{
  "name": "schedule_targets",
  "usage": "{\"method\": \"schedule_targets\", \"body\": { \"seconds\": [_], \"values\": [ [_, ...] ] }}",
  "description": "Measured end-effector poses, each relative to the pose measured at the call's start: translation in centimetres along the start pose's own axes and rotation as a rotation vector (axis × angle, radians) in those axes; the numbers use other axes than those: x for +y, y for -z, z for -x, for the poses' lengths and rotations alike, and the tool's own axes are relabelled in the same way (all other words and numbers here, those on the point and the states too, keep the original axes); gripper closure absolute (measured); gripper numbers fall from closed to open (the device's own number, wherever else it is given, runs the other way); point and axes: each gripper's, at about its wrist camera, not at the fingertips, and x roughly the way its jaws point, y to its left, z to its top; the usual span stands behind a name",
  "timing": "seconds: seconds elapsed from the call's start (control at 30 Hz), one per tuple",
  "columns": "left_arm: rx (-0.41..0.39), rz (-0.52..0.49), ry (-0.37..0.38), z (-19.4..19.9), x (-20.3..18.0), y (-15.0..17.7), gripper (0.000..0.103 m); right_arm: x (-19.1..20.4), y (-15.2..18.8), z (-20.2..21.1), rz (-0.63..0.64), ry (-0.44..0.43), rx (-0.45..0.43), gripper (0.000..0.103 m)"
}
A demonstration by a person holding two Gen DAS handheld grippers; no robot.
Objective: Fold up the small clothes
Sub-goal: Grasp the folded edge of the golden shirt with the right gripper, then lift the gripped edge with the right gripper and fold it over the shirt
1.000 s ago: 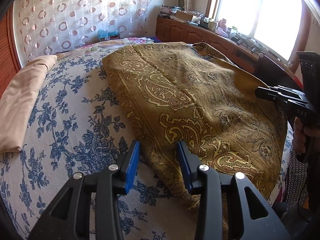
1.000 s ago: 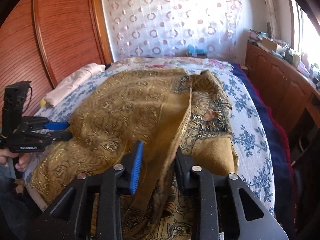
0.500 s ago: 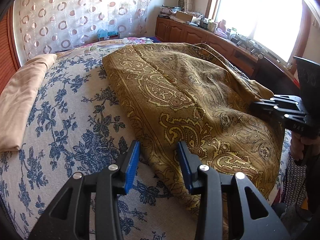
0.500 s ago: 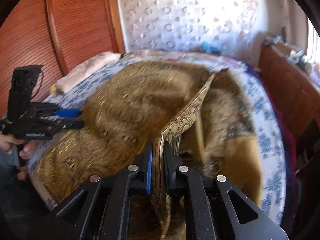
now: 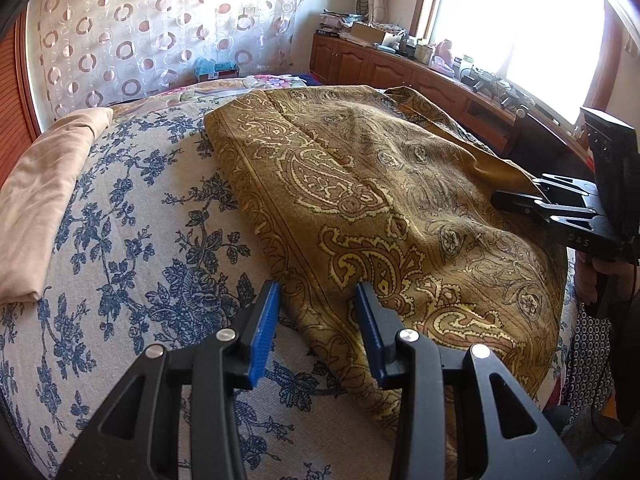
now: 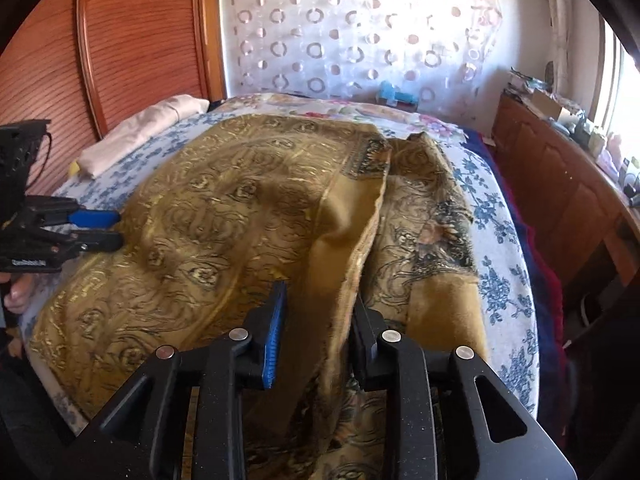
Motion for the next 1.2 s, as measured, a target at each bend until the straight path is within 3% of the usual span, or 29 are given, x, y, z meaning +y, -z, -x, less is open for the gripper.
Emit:
{"method": "schedule_targets", "body": {
  "seconds": [0.07,0.13,0.3,0.37,0.43,0.53,0.63,0.83,0.93,1.0,1.07,1.13,1.2],
  "values": [
    [0.0,0.001,0.001,0.0,0.0,0.0,0.064,-0.4,0.1,-0.1,-0.003,0.012,0.003,0.072],
    [0.0,0.002,0.003,0.0,0.0,0.0,0.064,-0.9,0.1,0.0,-0.015,0.036,-0.005,0.06],
    [-0.001,0.002,0.006,0.0,0.1,0.0,0.064,-1.3,-0.2,-0.5,-0.035,-0.003,0.017,0.059],
    [-0.005,0.008,0.012,0.0,0.2,0.1,0.064,-0.5,-0.3,-0.9,0.001,-0.014,0.035,0.07],
    [-0.011,0.015,0.016,0.1,0.3,0.1,0.064,0.5,-0.5,-0.7,0.042,-0.038,0.039,0.097],
    [-0.039,0.013,-0.012,0.8,0.2,0.2,0.064,1.4,-0.9,0.4,0.066,-0.042,-0.004,0.101],
    [-0.086,0.027,0.005,2.4,0.1,-0.1,0.064,1.6,-1.7,2.7,0.062,-0.042,-0.092,0.102],
    [-0.129,0.005,0.008,4.3,-1.1,-1.0,0.064,0.8,-2.9,7.8,0.095,0.09,-0.226,0.102],
    [-0.128,-0.003,0.017,4.3,-1.4,-1.0,0.064,-1.4,-2.0,8.5,0.07,0.148,-0.198,0.102],
    [-0.118,-0.007,0.027,3.9,-1.7,-1.1,0.064,-3.0,-0.6,6.5,0.03,0.099,-0.079,0.102],
    [-0.113,-0.005,0.023,3.6,-1.6,-1.1,0.064,-3.5,0.8,4.9,0.029,0.09,-0.008,0.097],
    [-0.117,-0.003,0.017,3.5,-1.5,-1.4,0.064,-3.8,1.3,4.4,0.029,0.068,0.011,0.084],
    [-0.124,0.001,0.01,3.5,-1.2,-2.1,0.064,-4.4,0.9,5.1,0.005,0.029,-0.028,0.063]
  ]
}}
